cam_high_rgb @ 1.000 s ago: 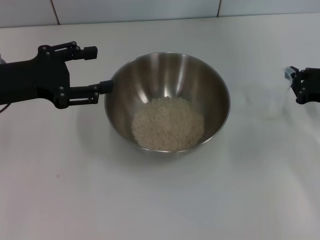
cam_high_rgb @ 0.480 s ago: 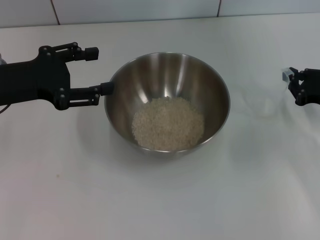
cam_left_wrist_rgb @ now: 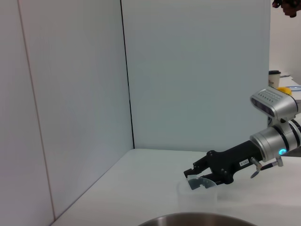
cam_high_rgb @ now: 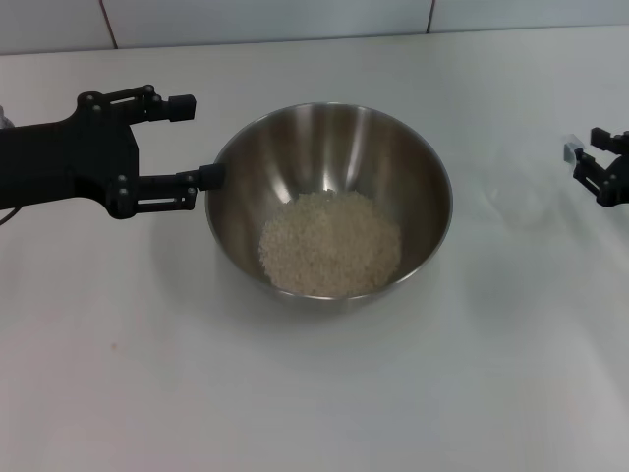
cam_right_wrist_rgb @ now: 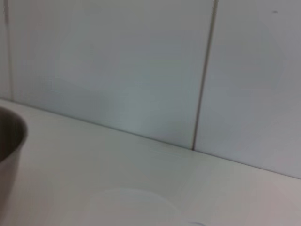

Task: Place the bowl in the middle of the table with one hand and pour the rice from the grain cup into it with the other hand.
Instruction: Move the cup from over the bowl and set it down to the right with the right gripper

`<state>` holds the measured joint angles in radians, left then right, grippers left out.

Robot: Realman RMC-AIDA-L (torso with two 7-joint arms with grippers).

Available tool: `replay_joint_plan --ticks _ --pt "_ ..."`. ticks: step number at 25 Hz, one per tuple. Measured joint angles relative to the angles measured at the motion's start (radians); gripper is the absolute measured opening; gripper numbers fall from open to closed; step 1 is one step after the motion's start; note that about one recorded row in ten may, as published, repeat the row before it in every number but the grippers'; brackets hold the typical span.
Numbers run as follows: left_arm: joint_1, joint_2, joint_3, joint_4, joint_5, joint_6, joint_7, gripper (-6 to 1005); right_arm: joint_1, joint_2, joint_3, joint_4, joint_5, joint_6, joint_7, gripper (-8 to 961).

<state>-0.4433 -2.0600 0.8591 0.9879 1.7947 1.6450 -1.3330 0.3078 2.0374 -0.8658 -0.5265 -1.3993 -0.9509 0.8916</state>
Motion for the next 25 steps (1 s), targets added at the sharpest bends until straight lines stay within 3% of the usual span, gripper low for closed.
replay_joint_plan --ticks 9,25 --pt "0.000 0.000 0.000 0.001 -0.002 0.003 0.000 798 -0.025 0.014 0.003 -0.004 -0.006 -0.026 -0.005 598" --pt "0.000 0.000 0.000 0.001 -0.002 0.007 -0.001 798 -0.125 0.037 0.018 -0.042 -0.003 -0.108 -0.002 598"
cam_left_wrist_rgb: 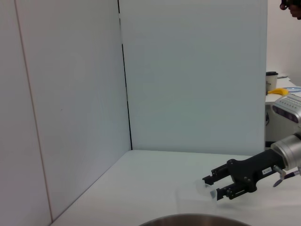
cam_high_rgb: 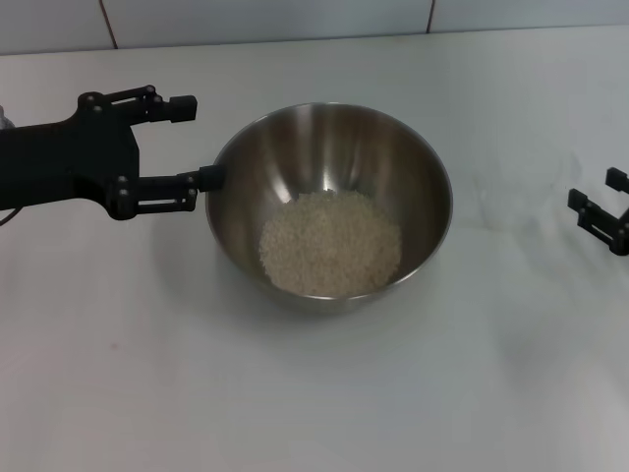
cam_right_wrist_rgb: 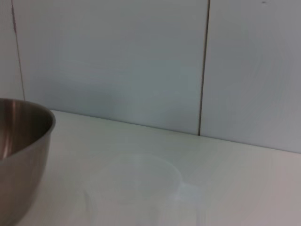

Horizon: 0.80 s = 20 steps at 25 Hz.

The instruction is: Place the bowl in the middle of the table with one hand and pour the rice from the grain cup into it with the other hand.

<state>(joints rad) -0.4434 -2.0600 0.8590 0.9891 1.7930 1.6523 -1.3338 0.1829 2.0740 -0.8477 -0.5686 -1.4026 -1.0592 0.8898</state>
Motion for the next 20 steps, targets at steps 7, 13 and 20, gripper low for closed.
replay_joint_plan --ticks 7,13,20 --pt "0.001 -0.001 0.000 -0.005 0.000 0.008 -0.001 798 -0.051 -0.002 0.160 -0.028 0.003 -0.299 0.038 598" --pt "0.013 -0.002 -0.005 -0.001 0.000 0.031 -0.001 798 -0.070 -0.036 0.186 -0.251 -0.133 -0.568 0.334 598" --pt "0.031 -0.001 -0.005 0.000 0.000 0.086 -0.001 798 0.027 -0.045 0.196 -0.547 -0.436 -0.725 0.626 598"
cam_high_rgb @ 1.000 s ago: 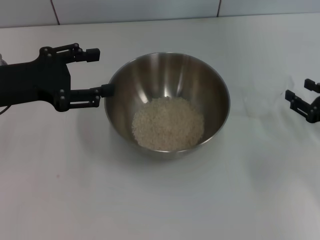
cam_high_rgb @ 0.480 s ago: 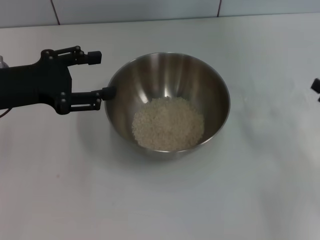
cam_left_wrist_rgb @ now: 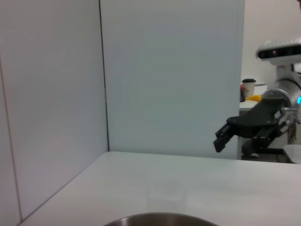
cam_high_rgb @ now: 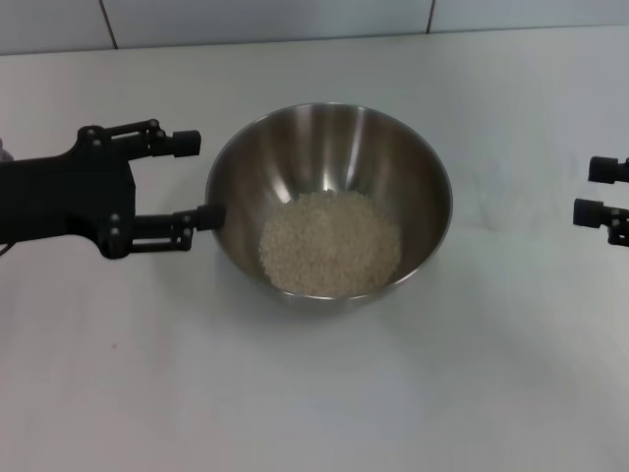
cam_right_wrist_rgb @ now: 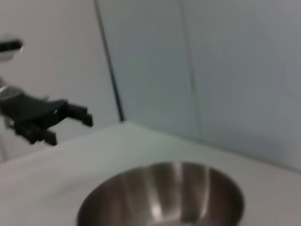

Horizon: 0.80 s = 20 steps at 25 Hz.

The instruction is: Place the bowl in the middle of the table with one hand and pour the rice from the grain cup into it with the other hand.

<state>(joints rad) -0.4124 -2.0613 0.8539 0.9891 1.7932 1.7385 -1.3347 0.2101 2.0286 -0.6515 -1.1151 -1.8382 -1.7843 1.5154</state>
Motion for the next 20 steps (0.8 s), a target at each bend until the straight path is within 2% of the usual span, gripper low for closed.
replay_joint_plan --ticks 1,2,3,6,10,11,14,16,20 --pt "0.008 0.002 -0.008 0.003 0.000 0.022 -0.004 798 0.011 0.000 0.001 -0.099 -0.033 -0.049 0.064 598" --pt "0.008 0.002 -0.008 0.003 0.000 0.022 -0.004 798 0.011 0.000 0.001 -0.099 -0.033 -0.049 0.064 598" --pt "0.018 0.002 -0.014 0.011 0.000 0.034 -0.009 798 0.018 -0.001 0.011 -0.196 -0.049 -0.103 0.113 598" --pt "0.034 0.003 -0.016 0.020 -0.001 0.038 -0.012 798 0.027 -0.001 0.049 -0.260 -0.051 -0.161 0.141 598" --pt "0.054 0.003 -0.017 0.020 -0.001 0.039 -0.009 798 0.036 0.004 0.071 -0.241 -0.048 -0.180 0.130 598" --pt "0.066 0.002 -0.017 0.017 -0.002 0.041 -0.005 798 0.036 0.015 0.074 -0.211 -0.050 -0.182 0.107 598" --pt "0.080 0.001 -0.017 0.015 -0.006 0.050 -0.003 798 0.029 0.025 0.076 -0.197 -0.050 -0.184 0.089 598" --pt "0.090 0.001 -0.014 0.015 -0.009 0.061 -0.001 798 0.019 0.041 0.075 -0.201 -0.050 -0.187 0.081 598" --pt "0.096 0.001 -0.011 0.014 -0.008 0.064 -0.001 798 0.016 0.044 0.070 -0.203 -0.053 -0.187 0.081 598"
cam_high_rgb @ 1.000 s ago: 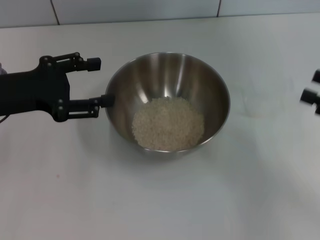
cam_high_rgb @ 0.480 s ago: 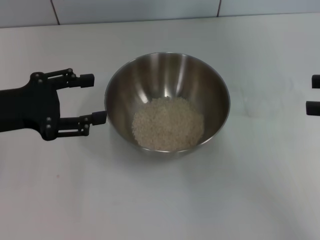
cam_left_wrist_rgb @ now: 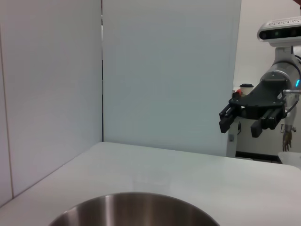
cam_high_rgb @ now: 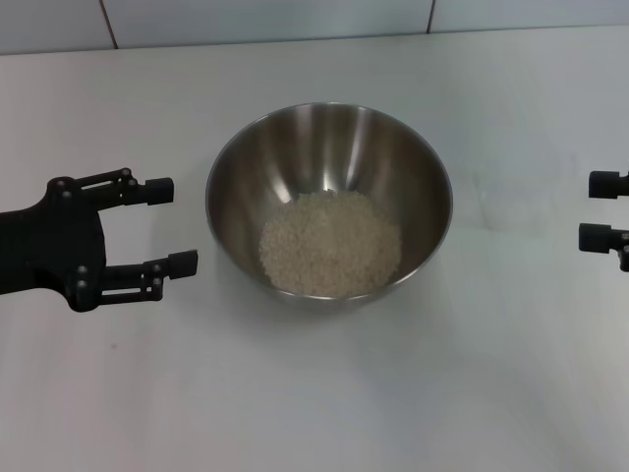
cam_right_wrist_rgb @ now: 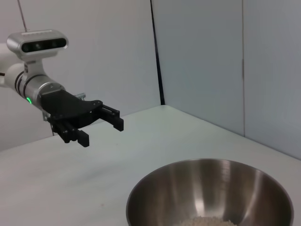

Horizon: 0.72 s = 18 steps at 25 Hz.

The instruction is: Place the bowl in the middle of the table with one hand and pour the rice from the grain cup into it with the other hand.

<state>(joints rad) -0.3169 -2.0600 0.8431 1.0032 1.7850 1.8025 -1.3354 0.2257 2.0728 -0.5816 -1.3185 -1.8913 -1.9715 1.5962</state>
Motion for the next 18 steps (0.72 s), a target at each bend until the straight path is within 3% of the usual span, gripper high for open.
replay_joint_plan --ticks 10,18 --pt "0.005 0.000 0.002 -0.002 0.006 0.000 0.001 798 0.009 0.001 -0.007 0.003 -0.010 -0.014 0.007 598" --pt "-0.003 0.000 0.003 -0.002 0.008 0.001 0.001 798 0.029 0.005 -0.188 -0.002 -0.026 0.032 0.010 598"
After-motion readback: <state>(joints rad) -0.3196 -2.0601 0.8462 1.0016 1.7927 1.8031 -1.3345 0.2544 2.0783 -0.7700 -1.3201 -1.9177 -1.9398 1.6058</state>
